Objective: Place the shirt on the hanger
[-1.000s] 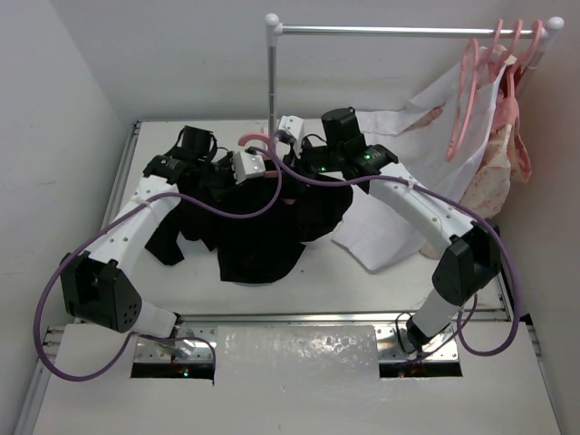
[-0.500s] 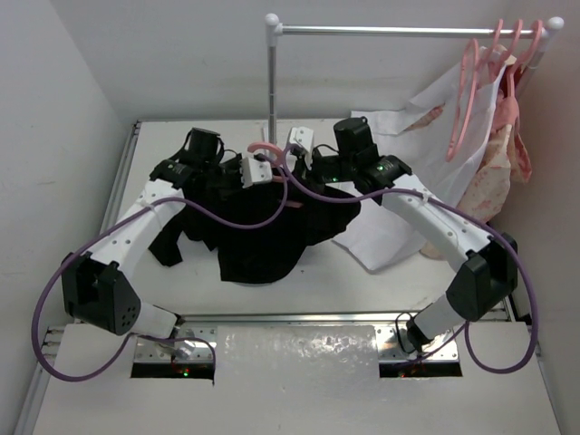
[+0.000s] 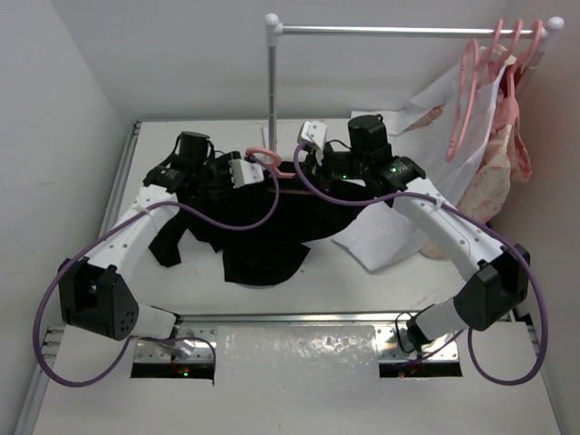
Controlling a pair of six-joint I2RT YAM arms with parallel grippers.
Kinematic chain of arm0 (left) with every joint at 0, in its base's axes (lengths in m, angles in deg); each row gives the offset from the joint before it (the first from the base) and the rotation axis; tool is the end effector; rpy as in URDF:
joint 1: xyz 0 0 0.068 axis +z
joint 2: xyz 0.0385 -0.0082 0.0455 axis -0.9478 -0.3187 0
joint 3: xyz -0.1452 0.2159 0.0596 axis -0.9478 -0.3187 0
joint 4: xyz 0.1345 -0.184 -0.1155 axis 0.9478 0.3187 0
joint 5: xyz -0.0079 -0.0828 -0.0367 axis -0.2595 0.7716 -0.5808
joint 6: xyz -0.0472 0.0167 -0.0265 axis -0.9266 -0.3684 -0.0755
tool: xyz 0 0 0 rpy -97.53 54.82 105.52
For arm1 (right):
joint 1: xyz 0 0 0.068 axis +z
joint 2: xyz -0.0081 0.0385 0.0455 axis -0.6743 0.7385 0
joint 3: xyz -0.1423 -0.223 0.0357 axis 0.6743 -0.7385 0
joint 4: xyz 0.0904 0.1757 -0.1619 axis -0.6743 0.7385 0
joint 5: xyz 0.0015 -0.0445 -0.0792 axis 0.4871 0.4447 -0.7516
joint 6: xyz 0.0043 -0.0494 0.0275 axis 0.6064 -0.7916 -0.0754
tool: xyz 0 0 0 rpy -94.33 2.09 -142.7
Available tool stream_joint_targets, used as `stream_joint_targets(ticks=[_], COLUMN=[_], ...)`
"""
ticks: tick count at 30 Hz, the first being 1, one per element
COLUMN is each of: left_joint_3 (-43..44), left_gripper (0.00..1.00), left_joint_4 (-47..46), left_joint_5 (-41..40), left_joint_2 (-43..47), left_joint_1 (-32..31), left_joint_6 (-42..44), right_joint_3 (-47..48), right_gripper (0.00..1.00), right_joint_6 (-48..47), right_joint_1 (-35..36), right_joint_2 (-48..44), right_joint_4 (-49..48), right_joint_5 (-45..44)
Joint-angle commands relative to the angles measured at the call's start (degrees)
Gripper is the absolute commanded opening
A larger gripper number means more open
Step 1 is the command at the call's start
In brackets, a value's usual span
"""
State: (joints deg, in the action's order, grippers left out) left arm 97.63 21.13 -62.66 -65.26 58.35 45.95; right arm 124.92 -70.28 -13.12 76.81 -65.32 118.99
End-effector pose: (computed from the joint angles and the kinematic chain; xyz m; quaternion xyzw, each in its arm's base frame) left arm 0.2841 -0.0812 0.3093 0.6284 0.6501 0.0143 0.4268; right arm 0.2823 0.1848 0.3547 -0.4796 0.6662 0.3015 0.4851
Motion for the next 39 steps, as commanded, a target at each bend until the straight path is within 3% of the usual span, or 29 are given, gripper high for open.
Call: stream_joint_targets(ticks=[1, 10, 12, 13, 14, 16, 24, 32, 33, 34, 37, 39], left_joint_3=[0.0, 1.1, 1.5, 1.3, 0.8, 0.3, -0.4, -3.3, -3.5, -3.8, -4.5, -4.6], left_gripper=[0.44, 0.44, 0.38, 0.31, 0.18, 0.08, 0.07, 0.07, 0.07, 0.07, 0.06, 0.06], left_joint_4=[-4.3, -4.8, -5.6, -6.4, -7.1, -9.0, -9.1, -12.3, -12.5, -12.7, -13.3, -13.4], left_joint_5=[-4.6, -3.3, -0.2, 0.6, 1.0, 0.9, -0.8, -4.8, -4.8, -4.8, -4.8, -4.7], left_joint_2=[1.4, 0.6, 0.5, 0.4, 0.4, 0.1, -4.2, -6.1, -6.4, -6.4, -6.3, -6.2], left_joint_1=[1.9, -0.7, -1.2, -1.4, -1.9, -3.1, -5.0, -7.9, -7.9, -7.9, -7.9, -7.9], left_joint_6=[-0.5, -1.6, -3.2, -3.4, -3.9, -4.3, -4.6, -4.3, -4.4, -4.5, -4.4, -4.5], right_joint_3=[-0.5, -3.4, -5.2, -6.0, -7.6, -9.3, -18.6, -20.2, -20.6, -21.3, -21.7, -21.5], right_gripper=[0.0, 0.0, 0.0, 0.0, 0.0, 0.0, 0.0, 0.0, 0.04, 0.16, 0.28, 0.29], right_joint_6=[0.8, 4.5, 5.5, 6.6, 7.2, 9.2, 11.9, 9.7, 9.3, 9.1, 8.0, 8.0], right_joint_1=[-1.8, -1.7, -1.7, -1.7, -1.7, -1.5, -1.2, 0.1, 0.0, 0.0, 0.1, 0.3], right_joint_2=[-2.8, -1.0, -0.2, 0.0, 0.4, 0.7, 3.0, 7.6, 8.0, 8.6, 10.1, 10.9], right_joint_4=[0.0, -5.3, -7.1, -8.7, -9.8, -12.9, -21.1, -20.5, -20.7, -20.9, -20.3, -20.1], right_joint_5=[-0.8, 1.7, 2.7, 3.6, 4.1, 5.0, 5.6, 7.3, 7.2, 7.3, 7.1, 5.8])
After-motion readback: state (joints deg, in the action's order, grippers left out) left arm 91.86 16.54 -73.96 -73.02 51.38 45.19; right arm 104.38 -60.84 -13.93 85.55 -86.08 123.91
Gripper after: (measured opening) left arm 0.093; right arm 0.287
